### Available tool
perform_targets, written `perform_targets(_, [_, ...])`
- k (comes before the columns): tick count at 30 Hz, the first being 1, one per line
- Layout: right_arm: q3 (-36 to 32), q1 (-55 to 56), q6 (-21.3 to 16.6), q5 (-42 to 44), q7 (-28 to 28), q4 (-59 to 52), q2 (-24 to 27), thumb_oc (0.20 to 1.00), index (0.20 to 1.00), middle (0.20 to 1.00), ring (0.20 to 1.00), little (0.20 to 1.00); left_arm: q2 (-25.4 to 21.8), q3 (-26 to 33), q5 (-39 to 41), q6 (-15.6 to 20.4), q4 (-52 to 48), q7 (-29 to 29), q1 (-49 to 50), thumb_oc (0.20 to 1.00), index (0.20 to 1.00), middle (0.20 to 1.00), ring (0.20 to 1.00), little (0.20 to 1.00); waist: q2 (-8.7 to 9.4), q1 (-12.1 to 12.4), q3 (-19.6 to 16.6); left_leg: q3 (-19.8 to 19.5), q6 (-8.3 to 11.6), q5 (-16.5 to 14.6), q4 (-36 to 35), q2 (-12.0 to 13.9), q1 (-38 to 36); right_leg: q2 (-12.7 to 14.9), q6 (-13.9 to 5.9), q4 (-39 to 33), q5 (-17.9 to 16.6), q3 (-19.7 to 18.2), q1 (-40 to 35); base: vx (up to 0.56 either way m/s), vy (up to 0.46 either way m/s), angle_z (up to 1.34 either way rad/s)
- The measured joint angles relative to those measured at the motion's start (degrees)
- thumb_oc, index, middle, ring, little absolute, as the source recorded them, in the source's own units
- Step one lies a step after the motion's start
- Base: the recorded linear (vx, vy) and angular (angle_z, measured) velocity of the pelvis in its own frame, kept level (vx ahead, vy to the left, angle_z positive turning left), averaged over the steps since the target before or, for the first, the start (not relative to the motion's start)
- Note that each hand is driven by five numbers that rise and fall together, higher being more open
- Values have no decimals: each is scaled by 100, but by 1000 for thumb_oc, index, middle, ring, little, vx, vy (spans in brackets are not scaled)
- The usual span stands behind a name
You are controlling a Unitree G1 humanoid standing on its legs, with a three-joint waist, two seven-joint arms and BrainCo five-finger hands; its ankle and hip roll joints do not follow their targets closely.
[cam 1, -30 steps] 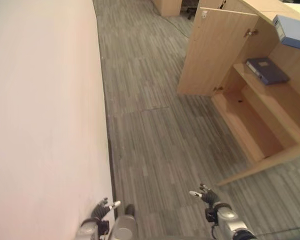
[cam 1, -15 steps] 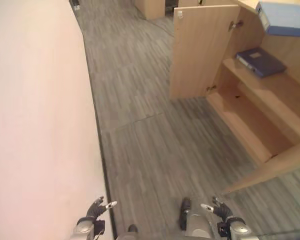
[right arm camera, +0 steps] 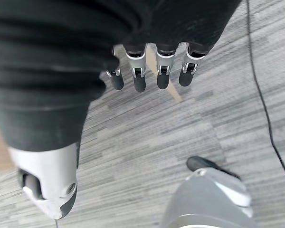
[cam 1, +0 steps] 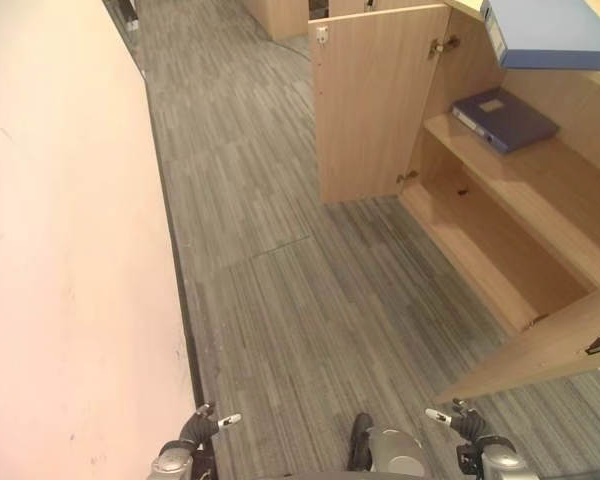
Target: Put the empty folder in the office cabinet
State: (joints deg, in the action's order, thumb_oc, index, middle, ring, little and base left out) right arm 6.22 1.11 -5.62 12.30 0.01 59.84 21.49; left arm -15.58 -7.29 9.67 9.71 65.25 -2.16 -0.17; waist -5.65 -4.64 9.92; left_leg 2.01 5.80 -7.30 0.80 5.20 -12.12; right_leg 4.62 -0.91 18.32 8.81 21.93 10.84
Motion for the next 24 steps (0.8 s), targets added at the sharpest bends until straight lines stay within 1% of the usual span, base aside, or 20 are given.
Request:
perform_targets(1, [3,-8,0,0,2,23,-1,1000,1000,1000,1000,1000,0,0,1,0,-3,1,-9,1000,1000,1000,1000,1000,-11,-2,-4,-17,6,-3,191,2,120,-21,-1,-101,-2,-5,-35,160,-158,-1])
perform_targets(2, [1,7,-2,2,1,59,9,1000,1000,1000,1000,1000,11,0,5,2,-14,0,-4,1000,1000,1000,1000,1000,-31,-10,-9,-45,124,43,383,5,199,-51,72,-271,-89,-6,-158,218,-235,10])
perform_targets(4, [-17,-18,-6,10,-2,55,13,1000,1000,1000,1000,1000,34,-109,14,-3,-65,7,-66,1000,1000,1000,1000,1000,-14,-95,-12,-57,178,63,1267,-28,678,-30,132,-534,-142,50,-352,122,-163,25])
perform_targets(5, [-7,17,-7,12,5,68,18,1000,1000,1000,1000,1000,37,-195,17,0,-125,12,-136,1000,1000,1000,1000,1000,29,-111,6,22,258,66,1873,-41,958,5,299,-689,-314,84,-415,140,-120,12])
perform_targets(6, [-10,-2,-26,13,-2,84,37,1000,1000,1000,1000,1000,84,-221,17,3,-124,4,-193,1000,1000,1000,1000,1000,71,-102,25,107,354,125,2480,-14,1223,4,424,-791,-371,93,-463,355,-186,-18])
perform_targets(7, [-7,-65,-27,22,-2,82,65,1000,1000,1000,1000,1000,185,-214,19,-1,-142,21,-243,1000,1000,1000,1000,1000,62,-124,23,58,653,414,2917,4,1387,-47,610,-794,-327,-37,-573,295,-119,-32])
perform_targets(8, [-5,-85,-21,33,-2,117,55,1000,1000,1000,1000,1000,225,-214,19,-3,-143,40,-284,1000,1000,1000,1000,1000,137,-140,71,105,670,607,3121,3,1440,-57,637,-862,-295,-102,-682,301,-61,-34])
perform_targets(9, [-7,-93,-17,78,-1,152,25,1000,1000,1000,1000,1000,242,-215,19,-1,-146,44,-334,1000,1000,1000,1000,1000,213,-139,111,166,582,841,3375,10,1543,-49,628,-986,-304,-170,-838,319,64,-42])
perform_targets(10, [-5,-97,-12,246,-2,165,-11,1000,1000,1000,1000,1000,249,-213,34,7,-198,48,-362,1000,1000,1000,1000,1000,320,-130,122,256,565,854,3409,67,1596,-52,605,-1087,-334,-258,-948,314,61,-38])
perform_targets(12, [-15,-116,-14,258,-2,295,-89,1000,1000,1000,1000,1000,244,-211,128,17,-248,57,-397,1000,1000,1000,1000,1000,413,-100,149,357,503,823,2850,372,1665,-182,484,-1282,-347,-474,-1052,350,163,-57])
perform_targets(13, [7,-148,3,269,8,376,-148,1000,1000,1000,1000,1000,235,-212,126,19,-284,52,-405,1000,1000,1000,1000,1000,479,-75,177,338,497,855,2206,569,1665,-263,576,-1342,-444,-660,-1087,507,299,-77])
perform_targets(15, [17,-95,-3,263,5,412,-217,1000,1000,1000,1000,1000,234,-213,125,9,-220,46,-331,1000,1000,1000,1000,1000,504,-94,172,299,525,922,894,819,1530,-433,527,-1530,-477,-919,-1218,354,204,-78])
perform_targets(16, [46,-84,8,249,8,450,-222,1000,1000,1000,1000,1000,226,-214,124,8,-222,46,-235,1000,1000,1000,1000,1000,463,-57,136,198,527,980,295,893,1418,-493,562,-1590,-517,-997,-1248,302,161,-80])
perform_targets(17, [61,-77,10,236,15,462,-216,1000,1000,1000,1000,1000,218,-214,124,10,-225,45,-214,1000,1000,1000,1000,1000,439,-44,143,120,544,1072,-52,948,1383,-549,560,-1598,-516,-1107,-1269,442,244,-83])
perform_targets(18, [83,-48,7,232,14,499,-207,1000,1000,1000,1000,1000,217,-215,122,7,-212,45,-214,1000,1000,1000,1000,1000,445,-70,151,8,629,1224,-336,1032,1474,-633,519,-1668,-498,-1308,-1365,636,333,-106])
perform_targets(19, [94,20,16,228,2,560,-199,1000,1000,1000,1000,1000,221,-215,122,7,-50,46,-223,1000,1000,1000,1000,1000,377,-23,83,-324,732,1472,-667,1144,1617,-765,392,-1881,-430,-1626,-1532,807,448,-133])
perform_targets(20, [80,49,19,229,0,564,-200,1000,1000,1000,1000,1000,227,-215,123,2,4,48,-252,1000,1000,1000,1000,1000,330,64,72,-615,788,1580,-667,1169,1833,-784,374,-1898,-374,-1927,-1633,654,368,-172])
perform_targets(21, [76,36,25,229,2,577,-205,1000,1000,1000,1000,1000,237,-219,124,1,1,50,-240,1000,1000,1000,1000,1000,386,215,102,-986,804,1565,-665,1168,1889,-755,321,-1894,-411,-2380,-1722,463,345,-167])
perform_targets(23, [56,-51,4,229,3,573,-207,1000,1000,1000,1000,1000,228,-218,124,-4,-25,49,-151,1000,1000,1000,1000,1000,378,375,100,-1249,783,1581,-663,1163,1923,-596,375,-1869,-461,-2826,-1825,339,419,-168])
perform_targets(24, [56,-48,-5,227,1,575,-208,1000,1000,1000,1000,1000,274,-230,133,-20,-22,80,-210,1000,1000,1000,1000,1000,362,384,100,-1375,787,1531,-556,1085,1971,-406,107,-1874,-340,-3280,-1991,299,686,-181])
